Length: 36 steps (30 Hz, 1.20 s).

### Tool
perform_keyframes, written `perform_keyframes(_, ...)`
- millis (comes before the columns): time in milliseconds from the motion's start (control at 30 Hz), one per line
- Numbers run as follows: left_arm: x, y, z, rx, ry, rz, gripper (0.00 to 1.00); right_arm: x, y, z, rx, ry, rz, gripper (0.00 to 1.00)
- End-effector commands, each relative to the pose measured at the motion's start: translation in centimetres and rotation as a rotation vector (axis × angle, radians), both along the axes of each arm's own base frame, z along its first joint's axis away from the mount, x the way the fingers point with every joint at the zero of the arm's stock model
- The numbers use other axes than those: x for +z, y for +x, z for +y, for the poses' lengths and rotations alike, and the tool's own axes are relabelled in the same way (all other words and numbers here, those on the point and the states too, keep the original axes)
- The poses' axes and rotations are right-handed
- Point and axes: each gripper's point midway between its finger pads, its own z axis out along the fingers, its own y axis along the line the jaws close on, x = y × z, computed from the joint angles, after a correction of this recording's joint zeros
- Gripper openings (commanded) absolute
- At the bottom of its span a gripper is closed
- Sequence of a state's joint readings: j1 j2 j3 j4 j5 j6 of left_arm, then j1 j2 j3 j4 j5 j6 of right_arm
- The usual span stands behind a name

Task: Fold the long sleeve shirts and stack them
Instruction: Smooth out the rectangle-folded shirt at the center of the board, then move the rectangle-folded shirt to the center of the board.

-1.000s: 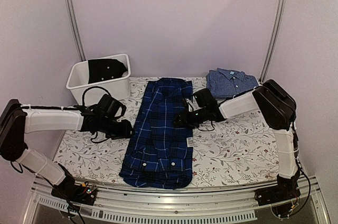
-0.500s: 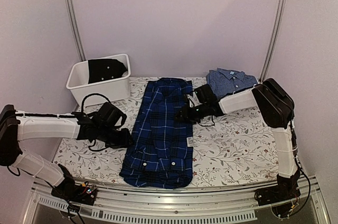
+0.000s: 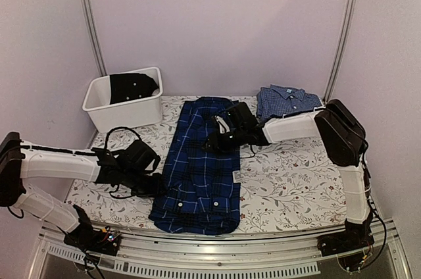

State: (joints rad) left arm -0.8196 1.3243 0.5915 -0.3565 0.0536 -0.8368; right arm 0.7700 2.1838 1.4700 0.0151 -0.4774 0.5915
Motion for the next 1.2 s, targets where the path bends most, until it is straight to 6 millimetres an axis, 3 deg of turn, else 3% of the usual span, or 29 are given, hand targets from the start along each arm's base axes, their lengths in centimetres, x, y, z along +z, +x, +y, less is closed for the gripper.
perform_keyframes(0, -0.2, -1.0, -1.5, -0.037, -0.029, 0.022, 0.21, -0.9, -0.9, 2.3, 0.033, 0.024, 0.028, 0.41)
perform_keyframes(167, -1.0, -1.5, -2.4, -0.067, -0.014, 0.046, 0.20, -4.0, -0.7, 2.4, 0.023, -0.003, 0.079, 0.41)
perform_keyframes(367, -0.9, -1.5, -3.6, -0.101, -0.022, 0.048, 0.20, -8.2, 1.0, 0.1, -0.028, -0.093, 0.131, 0.40)
perform_keyframes(533, -1.2, -1.5, -4.9, -0.130, -0.026, 0.057, 0.20, -8.8, 3.5, -2.0, -0.066, -0.116, 0.132, 0.41)
perform_keyframes(700, -0.5, -0.8, -6.2, -0.153, -0.024, 0.040, 0.23, -7.4, 4.3, -1.5, -0.029, -0.108, 0.103, 0.41)
perform_keyframes(933, 3.0, -0.1, -6.6, -0.169, -0.040, -0.017, 0.41, -1.5, 3.5, -1.2, -0.008, -0.067, 0.020, 0.44)
perform_keyframes(1033, 4.5, 0.1, -6.2, -0.160, -0.045, -0.043, 0.50, 1.2, 2.6, -2.1, -0.016, -0.051, -0.022, 0.46)
perform_keyframes(1167, 5.3, 0.5, -4.3, -0.110, -0.047, -0.058, 0.50, 2.7, 0.7, -4.5, -0.045, -0.061, -0.041, 0.46)
